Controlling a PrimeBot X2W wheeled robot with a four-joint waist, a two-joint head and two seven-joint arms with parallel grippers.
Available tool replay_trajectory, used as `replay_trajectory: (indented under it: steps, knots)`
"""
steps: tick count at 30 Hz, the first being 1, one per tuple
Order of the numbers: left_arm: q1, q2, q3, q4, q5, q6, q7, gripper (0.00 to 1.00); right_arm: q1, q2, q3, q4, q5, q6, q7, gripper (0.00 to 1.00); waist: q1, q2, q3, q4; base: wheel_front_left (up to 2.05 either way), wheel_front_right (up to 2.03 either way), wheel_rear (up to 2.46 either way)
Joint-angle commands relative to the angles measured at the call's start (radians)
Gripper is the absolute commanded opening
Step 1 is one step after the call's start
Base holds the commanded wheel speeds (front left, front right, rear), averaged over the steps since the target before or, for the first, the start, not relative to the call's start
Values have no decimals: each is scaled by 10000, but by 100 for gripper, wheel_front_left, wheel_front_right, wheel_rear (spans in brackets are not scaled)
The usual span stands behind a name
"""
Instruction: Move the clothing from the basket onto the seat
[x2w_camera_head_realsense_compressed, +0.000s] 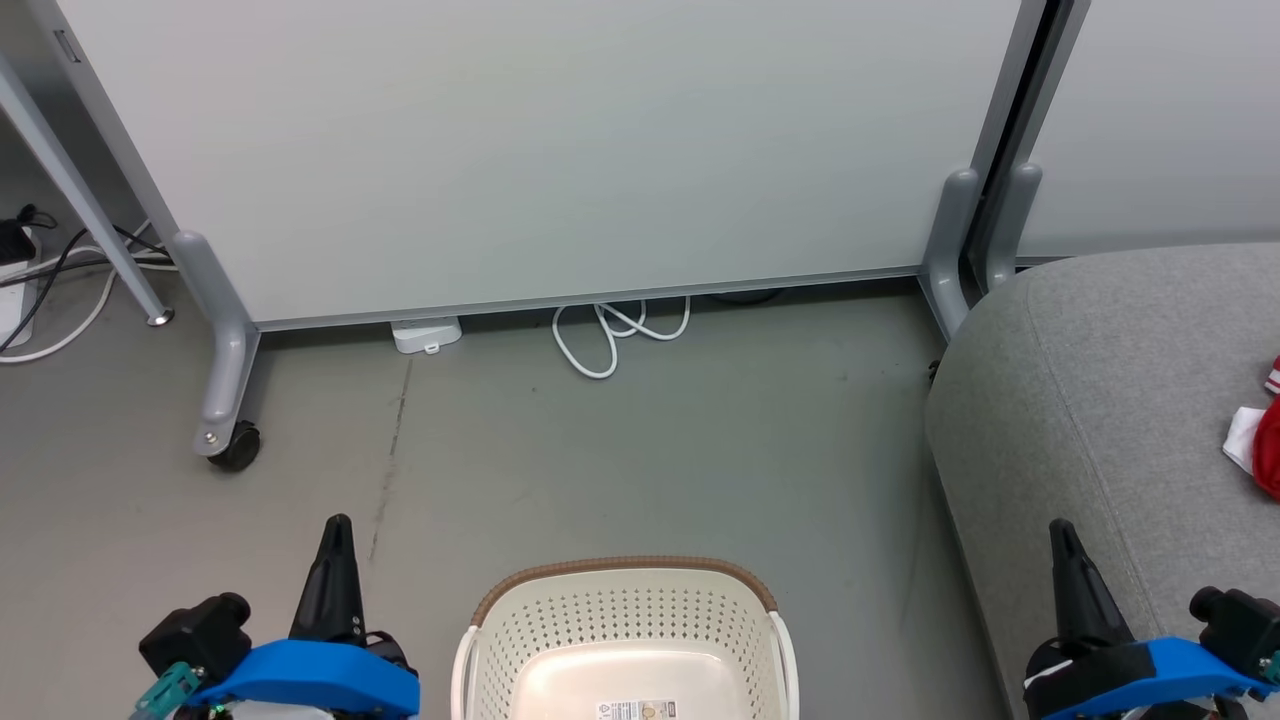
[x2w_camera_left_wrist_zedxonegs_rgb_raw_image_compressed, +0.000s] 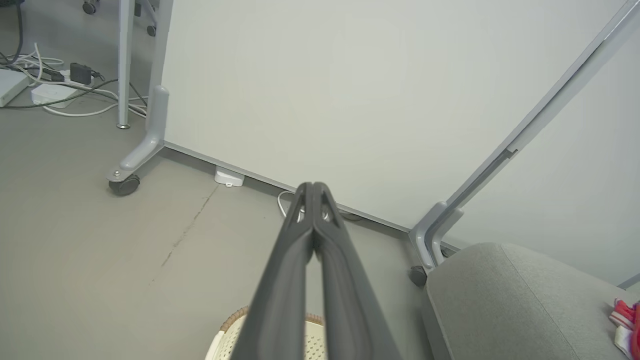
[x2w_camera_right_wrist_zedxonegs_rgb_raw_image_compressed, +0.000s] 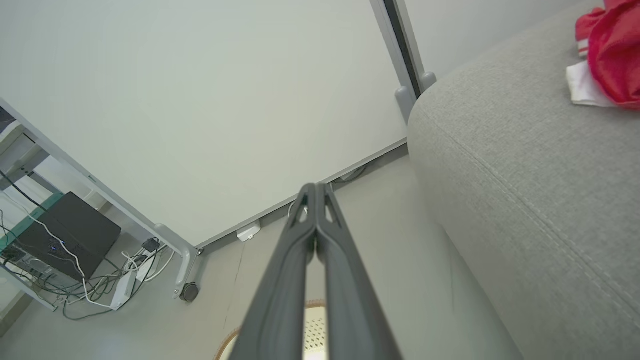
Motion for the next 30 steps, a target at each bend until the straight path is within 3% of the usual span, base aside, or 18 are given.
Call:
replay_trajectory:
  steps: [1,30]
  knots:
    - [-323,3,119,-201,-360,-47,78,0,-269,-24,-32,-185,369,0,93,0,0,0,0,-6,0,0,0]
    - [-529,2,653,-383,-4388,-166,1103,0,-499,-9,-123,-372,4371,1,1117,0,0,0,2,-159,0,0,0]
